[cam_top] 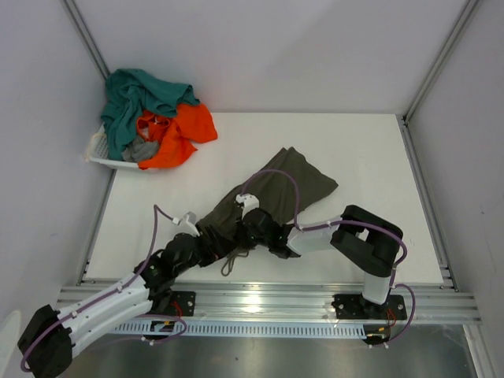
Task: Fold and stack the shorts
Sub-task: Fold the shorts
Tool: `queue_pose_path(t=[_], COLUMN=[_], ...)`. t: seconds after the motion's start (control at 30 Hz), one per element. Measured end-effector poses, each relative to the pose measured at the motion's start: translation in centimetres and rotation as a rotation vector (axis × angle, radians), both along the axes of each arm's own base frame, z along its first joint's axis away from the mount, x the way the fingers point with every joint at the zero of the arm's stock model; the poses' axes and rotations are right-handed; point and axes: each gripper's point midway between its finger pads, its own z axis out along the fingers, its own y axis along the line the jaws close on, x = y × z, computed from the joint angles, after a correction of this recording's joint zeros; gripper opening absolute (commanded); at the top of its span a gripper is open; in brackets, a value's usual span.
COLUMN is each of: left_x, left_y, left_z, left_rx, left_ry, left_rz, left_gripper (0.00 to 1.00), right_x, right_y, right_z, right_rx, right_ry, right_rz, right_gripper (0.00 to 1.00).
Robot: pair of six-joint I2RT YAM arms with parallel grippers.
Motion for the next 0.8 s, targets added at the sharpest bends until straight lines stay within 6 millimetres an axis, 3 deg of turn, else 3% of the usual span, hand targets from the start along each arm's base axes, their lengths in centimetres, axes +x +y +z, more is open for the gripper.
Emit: queue_pose_path(t=[0.1, 0.27, 0.33, 0.47, 0.7, 0.8], left_x=[0.7, 1.6, 1.6, 1.3, 2.3, 2.5], left_y=[0.6, 1.0, 1.4, 2.1, 0.6, 0.2], left_z=[0.7, 3.1, 2.5, -0.7, -0.7, -0.9], left_rx=[-0.026, -0.092, -0.067, 0.035, 0.027, 0.028], left_ry=[-0.034, -0.124, -0.110, -0.013, -0.001, 0.004], left_rz=[0.052, 0.103, 0.114, 0.127, 0.103, 0.095], left_gripper=[0.87, 0.88, 0.88, 0.87, 0.85, 0.75], right_x=[-0.5, -1.3, -1.6, -2.1, -2.2, -2.0], right_y=[0.3, 0.6, 0.7, 0.8, 0.3, 0.2], right_z=[0.0, 0.0, 0.0, 0.0, 0.1, 0.0], right_rx=[0.041, 0.083, 0.088, 0.087, 0.065, 0.061], right_ry=[0.014, 0.037, 0.044, 0.050, 0.050, 0.046], right_rz=[0.012, 0.035, 0.047, 0.062, 0.049, 0.040], right_gripper=[0.00, 0.00, 0.00, 0.00, 0.00, 0.00])
